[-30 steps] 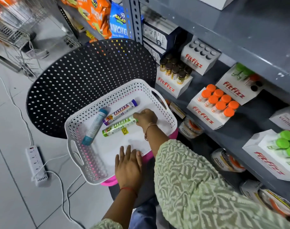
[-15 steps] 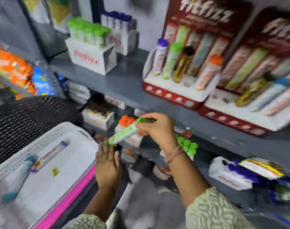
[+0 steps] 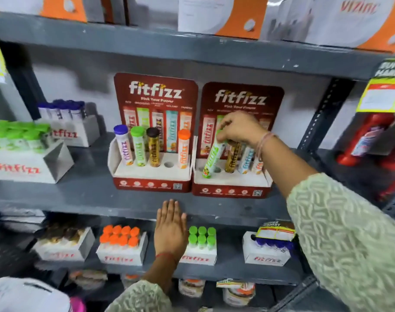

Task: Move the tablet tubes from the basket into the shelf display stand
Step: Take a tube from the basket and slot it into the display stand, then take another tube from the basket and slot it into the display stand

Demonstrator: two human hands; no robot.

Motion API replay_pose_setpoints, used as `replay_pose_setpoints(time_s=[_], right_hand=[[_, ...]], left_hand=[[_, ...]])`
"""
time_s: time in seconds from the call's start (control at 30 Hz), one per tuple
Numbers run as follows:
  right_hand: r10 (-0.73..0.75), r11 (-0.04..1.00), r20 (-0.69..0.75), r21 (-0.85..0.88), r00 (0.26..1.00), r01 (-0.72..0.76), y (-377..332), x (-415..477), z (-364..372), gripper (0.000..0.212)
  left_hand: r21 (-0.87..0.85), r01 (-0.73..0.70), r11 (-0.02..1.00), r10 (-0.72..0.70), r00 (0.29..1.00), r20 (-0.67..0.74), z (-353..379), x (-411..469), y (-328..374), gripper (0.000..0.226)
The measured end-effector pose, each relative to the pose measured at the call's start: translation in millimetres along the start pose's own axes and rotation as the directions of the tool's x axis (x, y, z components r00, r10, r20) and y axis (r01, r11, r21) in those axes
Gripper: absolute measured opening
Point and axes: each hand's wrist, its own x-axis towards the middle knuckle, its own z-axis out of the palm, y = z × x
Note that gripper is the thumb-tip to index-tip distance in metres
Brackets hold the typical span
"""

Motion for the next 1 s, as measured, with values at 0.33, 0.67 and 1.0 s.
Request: replay_pose_setpoints(time_s=[0.33,0.67,1.0], right_hand=[[-0.014,0.964,0.153,-0.261,0.988,0.054,18.1,44.8,-10.9,0.037],[-0.118,0.881,0.210,-0.429,0.971,0.200,18.5,41.6,1.8,0.041],[-0.163,0.840,0.061,-0.514,0.985,0.171,23.1,33.4,16.5,0.053]], left_hand=[[0.048,-0.009,0.999,0.010,1.000,-0.029,5.5,1.5,-2.7,0.056],[0.075,-0.037,0.997,0.035,0.999,0.024,2.7,2.7,-8.1,0.075],[-0.003,-0.121,0.993,0.120,0.989,-0.089,-22.2,-2.1,-27.5,0.068]])
